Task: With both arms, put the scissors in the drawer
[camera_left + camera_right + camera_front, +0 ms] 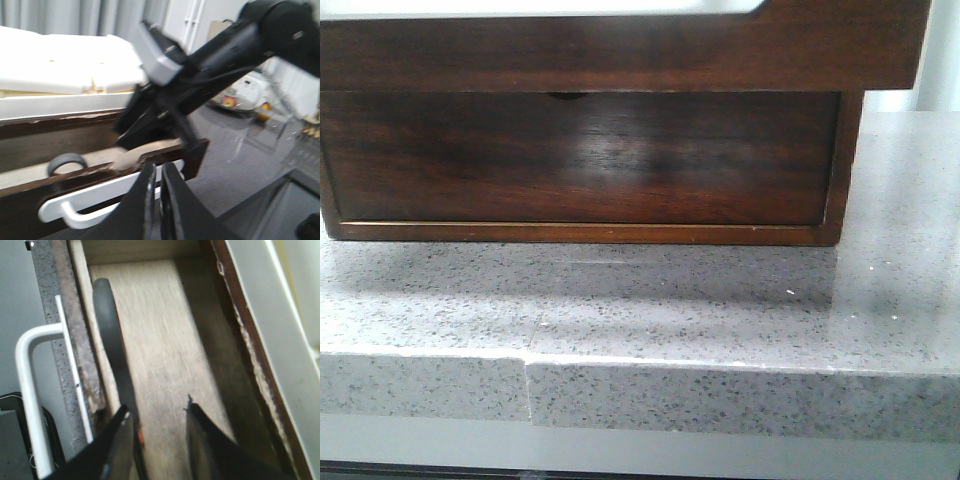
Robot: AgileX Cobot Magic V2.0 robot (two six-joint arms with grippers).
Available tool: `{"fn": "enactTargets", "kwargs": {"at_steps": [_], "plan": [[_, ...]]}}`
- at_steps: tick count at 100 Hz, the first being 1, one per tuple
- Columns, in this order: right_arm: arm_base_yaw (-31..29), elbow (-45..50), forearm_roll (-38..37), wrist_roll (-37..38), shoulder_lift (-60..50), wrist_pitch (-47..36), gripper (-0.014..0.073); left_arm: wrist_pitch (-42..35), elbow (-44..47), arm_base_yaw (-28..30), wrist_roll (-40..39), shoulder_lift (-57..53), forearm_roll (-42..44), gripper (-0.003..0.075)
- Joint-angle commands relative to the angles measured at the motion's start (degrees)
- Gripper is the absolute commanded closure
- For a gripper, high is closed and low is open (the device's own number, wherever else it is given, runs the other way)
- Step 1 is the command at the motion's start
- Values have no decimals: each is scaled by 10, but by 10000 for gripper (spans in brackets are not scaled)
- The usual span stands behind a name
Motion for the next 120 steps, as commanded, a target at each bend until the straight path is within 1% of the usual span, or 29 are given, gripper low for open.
{"fn": "enactTargets", "kwargs": {"at_steps": [1, 2, 3, 9, 21, 28, 38, 48, 60, 66, 75, 80, 87, 95, 108, 120], "plan": [[-1, -17, 0, 14, -54, 8, 635, -37, -16, -5, 0, 8, 23, 740], [-1, -17, 5, 14, -56, 10, 664, -37, -16, -5, -2, 8, 31, 740], [-1, -17, 7, 16, -61, 11, 668, -37, -16, -5, -3, 8, 35, 740], [0, -15, 23, 17, -84, 20, 636, -42, -16, -5, -6, 3, 68, 740], [2, 21, 46, 17, -150, 7, 638, -72, 0, -5, -8, -20, 94, 740], [2, 63, 46, 17, -198, -8, 638, -79, 14, -4, -8, -35, 104, 740], [2, 150, 36, 20, -285, -51, 638, -76, 38, -4, -8, -57, 108, 740], [2, 251, 27, 28, -375, -126, 638, -75, 66, -4, -8, -73, 111, 740], [2, 380, -8, 28, -487, -215, 638, -82, 98, -4, -8, -78, 112, 740], [2, 440, -37, 28, -540, -242, 638, -87, 109, -4, -8, -78, 116, 740], [1, 505, -47, 33, -605, -271, 638, -103, 123, -4, -8, -79, 130, 740], [0, 541, -48, 50, -636, -295, 638, -120, 131, -4, -8, -79, 136, 740], [-7, 578, -62, 85, -675, -325, 638, -145, 144, -4, -8, -79, 141, 740], [-12, 606, -66, 88, -708, -347, 638, -154, 155, -4, -8, -79, 141, 740], [-12, 626, -66, 88, -742, -346, 638, -152, 160, -4, -8, -79, 139, 740], [-12, 626, -66, 88, -743, -347, 638, -152, 160, -4, -8, -79, 134, 740]]}}
